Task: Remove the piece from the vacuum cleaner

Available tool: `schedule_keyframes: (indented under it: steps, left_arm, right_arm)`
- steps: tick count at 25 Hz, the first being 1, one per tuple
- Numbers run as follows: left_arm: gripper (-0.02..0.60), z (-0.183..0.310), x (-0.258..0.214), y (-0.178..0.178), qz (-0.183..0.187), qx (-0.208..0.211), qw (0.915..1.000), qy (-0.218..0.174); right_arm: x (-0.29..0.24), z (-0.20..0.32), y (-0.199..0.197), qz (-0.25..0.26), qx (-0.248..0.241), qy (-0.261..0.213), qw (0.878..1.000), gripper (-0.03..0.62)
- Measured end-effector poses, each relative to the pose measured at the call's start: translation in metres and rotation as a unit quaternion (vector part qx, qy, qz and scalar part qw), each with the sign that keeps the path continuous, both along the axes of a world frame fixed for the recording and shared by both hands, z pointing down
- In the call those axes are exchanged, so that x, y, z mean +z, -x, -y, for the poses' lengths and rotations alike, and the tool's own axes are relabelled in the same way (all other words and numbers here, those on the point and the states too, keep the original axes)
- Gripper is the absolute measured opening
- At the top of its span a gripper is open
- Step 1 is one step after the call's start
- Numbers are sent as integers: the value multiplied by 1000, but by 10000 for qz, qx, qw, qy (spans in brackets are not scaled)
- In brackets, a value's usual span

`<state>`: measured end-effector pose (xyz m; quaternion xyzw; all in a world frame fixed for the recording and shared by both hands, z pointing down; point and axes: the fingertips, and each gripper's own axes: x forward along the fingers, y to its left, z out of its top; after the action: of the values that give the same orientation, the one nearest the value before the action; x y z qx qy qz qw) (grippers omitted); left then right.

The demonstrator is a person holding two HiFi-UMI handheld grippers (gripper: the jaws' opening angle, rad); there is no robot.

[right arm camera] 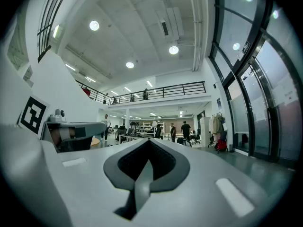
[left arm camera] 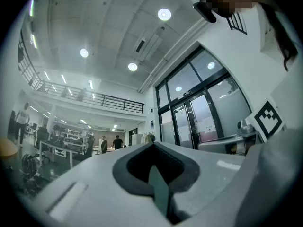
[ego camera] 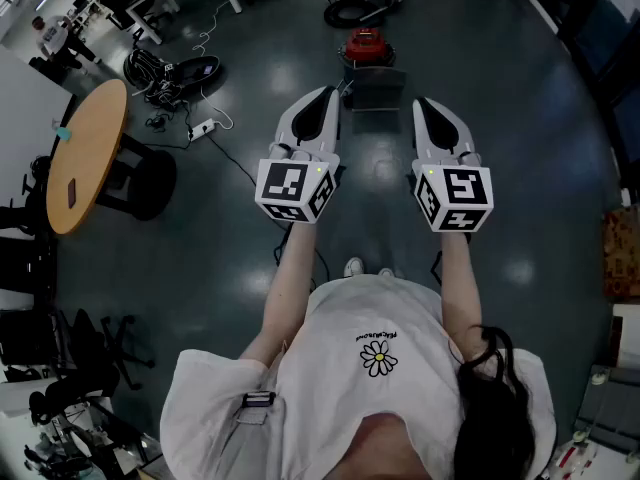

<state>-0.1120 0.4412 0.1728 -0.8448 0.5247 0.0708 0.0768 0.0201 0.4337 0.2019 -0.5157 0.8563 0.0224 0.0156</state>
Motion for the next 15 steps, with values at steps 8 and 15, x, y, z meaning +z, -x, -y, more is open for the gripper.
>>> schedule_keyframes:
  steps: [8, 15]
  left_arm:
    - [1, 4, 4, -1, -16, -76, 10000, 31]
    - [0, 5, 9, -9, -58, -154, 9998, 115]
  right_arm:
    - [7, 3, -4, -40, -89, 48, 9999, 21]
    - [2, 5, -17, 82, -162, 16, 9998, 23]
